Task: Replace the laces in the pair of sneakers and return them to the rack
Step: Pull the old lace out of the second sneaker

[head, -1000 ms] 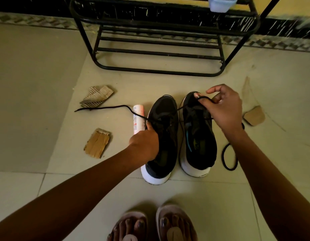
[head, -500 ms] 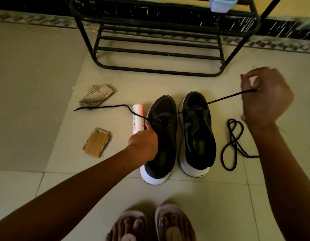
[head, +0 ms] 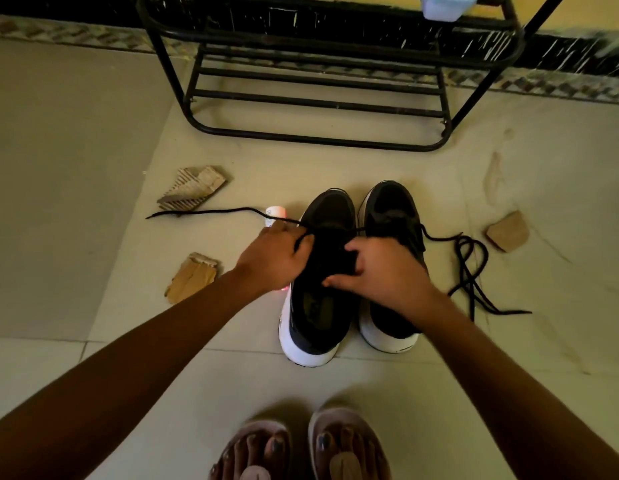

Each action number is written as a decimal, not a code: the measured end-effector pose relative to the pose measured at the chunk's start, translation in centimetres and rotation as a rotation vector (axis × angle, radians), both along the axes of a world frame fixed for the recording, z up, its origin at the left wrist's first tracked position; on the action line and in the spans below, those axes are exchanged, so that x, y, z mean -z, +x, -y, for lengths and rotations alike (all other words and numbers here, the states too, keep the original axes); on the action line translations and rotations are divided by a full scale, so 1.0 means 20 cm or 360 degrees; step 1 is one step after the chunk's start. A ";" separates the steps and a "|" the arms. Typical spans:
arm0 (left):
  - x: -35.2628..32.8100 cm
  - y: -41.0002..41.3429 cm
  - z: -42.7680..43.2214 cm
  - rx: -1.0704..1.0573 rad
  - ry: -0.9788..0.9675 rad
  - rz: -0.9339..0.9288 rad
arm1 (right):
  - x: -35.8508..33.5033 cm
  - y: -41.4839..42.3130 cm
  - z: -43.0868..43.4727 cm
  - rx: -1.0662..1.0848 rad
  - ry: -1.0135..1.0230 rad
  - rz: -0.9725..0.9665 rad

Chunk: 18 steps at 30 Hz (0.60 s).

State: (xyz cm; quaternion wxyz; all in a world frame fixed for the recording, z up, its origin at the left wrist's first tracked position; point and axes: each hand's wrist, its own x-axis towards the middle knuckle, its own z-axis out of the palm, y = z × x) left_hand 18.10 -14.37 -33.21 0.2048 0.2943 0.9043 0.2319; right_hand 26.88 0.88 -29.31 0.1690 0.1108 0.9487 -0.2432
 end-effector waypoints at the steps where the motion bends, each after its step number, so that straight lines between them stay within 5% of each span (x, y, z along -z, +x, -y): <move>1: 0.02 -0.02 -0.01 0.0004 0.0044 -0.0020 | 0.04 0.00 0.04 -0.0055 0.0146 0.0008; 9: 0.02 -0.09 -0.13 0.0058 0.0139 -0.0268 | 0.12 0.02 0.08 -0.0187 0.0460 -0.0134; 14: 0.05 -0.08 -0.17 0.0126 -0.0145 -0.0375 | 0.15 0.01 0.12 -0.0161 0.0524 -0.0149; 18: 0.01 -0.07 -0.18 -0.0046 0.0071 -0.0163 | 0.17 0.00 0.14 -0.0157 0.0566 -0.0122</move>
